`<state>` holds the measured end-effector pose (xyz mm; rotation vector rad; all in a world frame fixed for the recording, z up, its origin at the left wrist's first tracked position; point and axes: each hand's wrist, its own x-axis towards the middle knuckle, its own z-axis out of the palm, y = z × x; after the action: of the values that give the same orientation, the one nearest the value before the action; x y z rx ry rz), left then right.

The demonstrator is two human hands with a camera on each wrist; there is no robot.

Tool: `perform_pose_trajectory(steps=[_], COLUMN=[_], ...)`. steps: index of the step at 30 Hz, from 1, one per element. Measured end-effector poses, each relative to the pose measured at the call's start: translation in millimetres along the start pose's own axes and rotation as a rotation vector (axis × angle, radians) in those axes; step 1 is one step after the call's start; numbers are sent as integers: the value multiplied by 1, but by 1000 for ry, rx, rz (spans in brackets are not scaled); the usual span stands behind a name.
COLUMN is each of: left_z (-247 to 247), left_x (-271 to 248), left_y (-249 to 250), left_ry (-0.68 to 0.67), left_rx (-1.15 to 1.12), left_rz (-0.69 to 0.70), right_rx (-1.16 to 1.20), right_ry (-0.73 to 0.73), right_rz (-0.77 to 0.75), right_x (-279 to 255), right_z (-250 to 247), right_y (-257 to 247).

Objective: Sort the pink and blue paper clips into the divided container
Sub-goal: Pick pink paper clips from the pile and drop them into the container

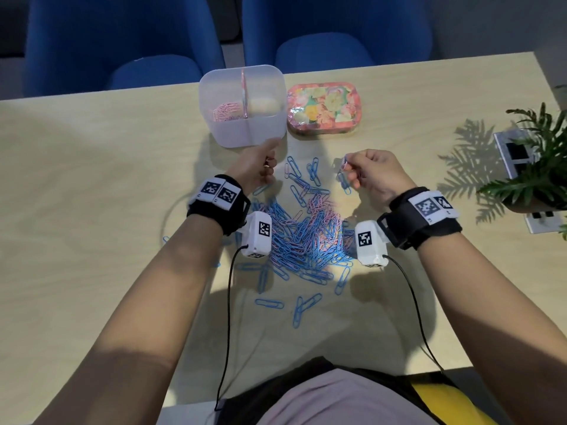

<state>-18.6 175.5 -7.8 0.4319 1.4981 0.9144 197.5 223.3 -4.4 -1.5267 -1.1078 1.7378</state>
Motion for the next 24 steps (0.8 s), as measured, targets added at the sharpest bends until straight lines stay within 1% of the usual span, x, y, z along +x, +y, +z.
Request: perform_pose_trajectory(steps=[1, 3, 5, 7, 8, 10, 12, 14, 17, 19, 20, 21, 23, 24], left_z=[1, 2, 4, 8, 10, 14, 22, 27, 27, 25, 23, 21, 17, 15], left_x=[2, 2, 5, 8, 10, 10, 7, 9, 12, 12, 11, 9, 8, 7], left_y=[-2, -7, -10, -13, -14, -17, -18, -20, -18, -16, -15, -15, -15, -15], left_ry=[8, 53, 121, 169, 193, 252, 280, 291, 271, 217, 199, 196, 196, 192], left_rx=[97, 287, 374, 485, 592, 816, 956, 1054, 1152, 1201, 1226, 1237, 1202, 1156], left_rz=[60, 166, 191, 200, 211, 254, 288, 303, 283, 271, 277, 287, 298, 300], right_rx=[-24, -181, -335, -366, -361, -334, -248, -84, 160, 165, 97, -49, -474, -664], right_ry=[-2, -5, 4, 41, 57, 78, 94, 111, 95, 117, 148, 188, 241, 268], right_rz=[11, -1, -65, -168, -206, -208, -131, -44, 52, 63, 33, -24, -135, -163], right_x=[1, 2, 0, -4, -7, -10, -12, -14, -21, -23, -24, -23, -21, -21], right_z=[-4, -10, -13, -14, -13, -11, -10, -8, -5, -5, -5, -6, -8, -9], right_y=[3, 8, 8, 7, 6, 6, 9, 11, 9, 10, 11, 13, 16, 16])
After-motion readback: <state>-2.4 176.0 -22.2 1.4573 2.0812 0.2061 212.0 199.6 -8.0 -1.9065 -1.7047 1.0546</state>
